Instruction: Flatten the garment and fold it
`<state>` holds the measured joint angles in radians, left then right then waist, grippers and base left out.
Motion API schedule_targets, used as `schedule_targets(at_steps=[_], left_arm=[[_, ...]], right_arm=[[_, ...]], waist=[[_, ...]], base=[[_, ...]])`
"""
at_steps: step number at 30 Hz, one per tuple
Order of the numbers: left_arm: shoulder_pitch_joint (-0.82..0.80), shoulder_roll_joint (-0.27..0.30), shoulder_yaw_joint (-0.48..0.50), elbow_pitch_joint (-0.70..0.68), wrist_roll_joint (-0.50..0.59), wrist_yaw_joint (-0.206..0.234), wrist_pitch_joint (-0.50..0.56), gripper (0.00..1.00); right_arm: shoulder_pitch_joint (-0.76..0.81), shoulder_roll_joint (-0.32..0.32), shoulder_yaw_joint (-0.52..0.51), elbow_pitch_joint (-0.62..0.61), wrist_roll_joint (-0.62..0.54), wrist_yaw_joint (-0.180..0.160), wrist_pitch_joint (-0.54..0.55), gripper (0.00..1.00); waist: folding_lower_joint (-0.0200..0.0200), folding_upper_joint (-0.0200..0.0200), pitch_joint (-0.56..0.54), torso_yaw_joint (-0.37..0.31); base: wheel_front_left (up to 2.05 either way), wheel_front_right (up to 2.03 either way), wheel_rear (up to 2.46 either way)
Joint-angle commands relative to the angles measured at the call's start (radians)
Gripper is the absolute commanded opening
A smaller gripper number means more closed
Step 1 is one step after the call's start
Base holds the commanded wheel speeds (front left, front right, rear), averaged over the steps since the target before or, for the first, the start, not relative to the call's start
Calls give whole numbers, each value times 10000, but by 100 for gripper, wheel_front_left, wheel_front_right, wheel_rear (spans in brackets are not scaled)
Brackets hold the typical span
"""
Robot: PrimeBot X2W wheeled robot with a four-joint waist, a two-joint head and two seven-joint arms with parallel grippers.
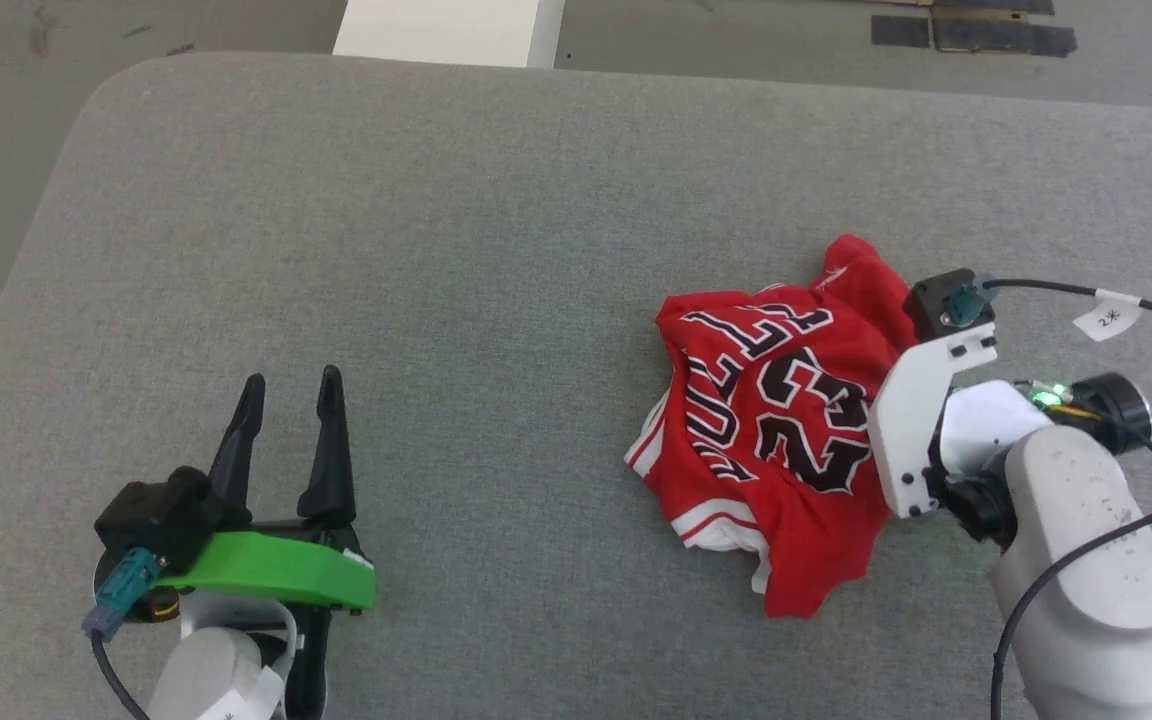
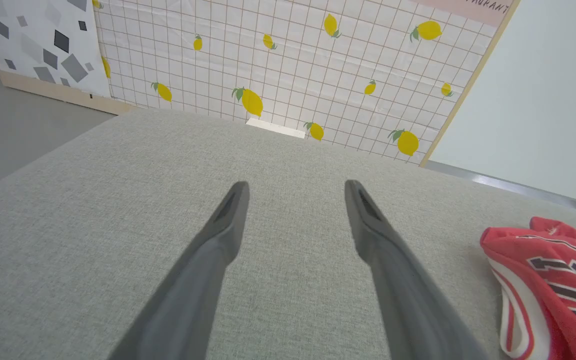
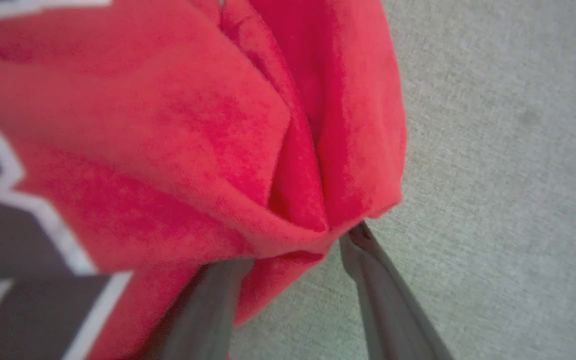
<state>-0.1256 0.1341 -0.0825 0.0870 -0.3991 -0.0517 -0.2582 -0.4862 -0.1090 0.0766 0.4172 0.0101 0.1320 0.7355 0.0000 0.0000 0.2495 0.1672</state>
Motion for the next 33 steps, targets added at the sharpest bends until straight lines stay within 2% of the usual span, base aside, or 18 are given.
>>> schedule_targets(at_steps=[1,4,10,14,16,18,19,20,25,30,33], left_arm=[[-196,-66,104,59,95,-68,-35,100],[-235,-126,171,152,182,-186,-35,100],[-489,-254,139,276,256,-397,-35,100],[-688,-314,53,442,248,-525,-35,100],[-766,-342,50,513,247,-571,-35,100],[-799,-366,52,591,241,-605,-35,100],[-811,-377,44,637,247,-623,-35,100],[-816,-387,35,670,253,-635,-35,100],[-779,-444,6,878,271,-683,-36,100],[-580,-453,28,1012,333,-703,-36,100],[-388,-439,66,1055,361,-706,-36,100]], right_arm=[[-145,-104,35,69,76,-13,-178,0],[-432,-394,-218,-31,146,-13,-420,0],[-2031,-1445,-691,-187,-293,-13,-754,0],[-3230,-1643,-913,-62,-791,-13,-1323,0],[-3819,-1640,-915,168,-1035,-13,-1946,0],[-4069,-1540,-809,661,-1167,-13,-2093,0],[-4096,-1401,-889,906,-1214,-13,-2036,12],[-4088,-1338,-880,1075,-1285,-13,-2008,100],[-3883,-1083,-1517,1390,-1284,-13,-2703,100],[-3130,-524,-2456,605,-819,-13,-4528,100],[-2258,-176,-2536,-71,-329,-13,-5301,100]], waist=[[0,0,45,27],[0,0,5,-16],[0,0,222,129],[0,0,407,320],[0,0,485,402],[0,0,499,458],[0,0,478,485],[0,0,460,507],[0,0,177,542],[0,0,-376,332],[0,0,-705,69]], base=[[0,0,0],[0,0,0],[0,0,0],[0,0,0],[0,0,0],[0,0,0],[0,0,0],[0,0,0],[0,0,0],[0,0,0],[0,0,0]])
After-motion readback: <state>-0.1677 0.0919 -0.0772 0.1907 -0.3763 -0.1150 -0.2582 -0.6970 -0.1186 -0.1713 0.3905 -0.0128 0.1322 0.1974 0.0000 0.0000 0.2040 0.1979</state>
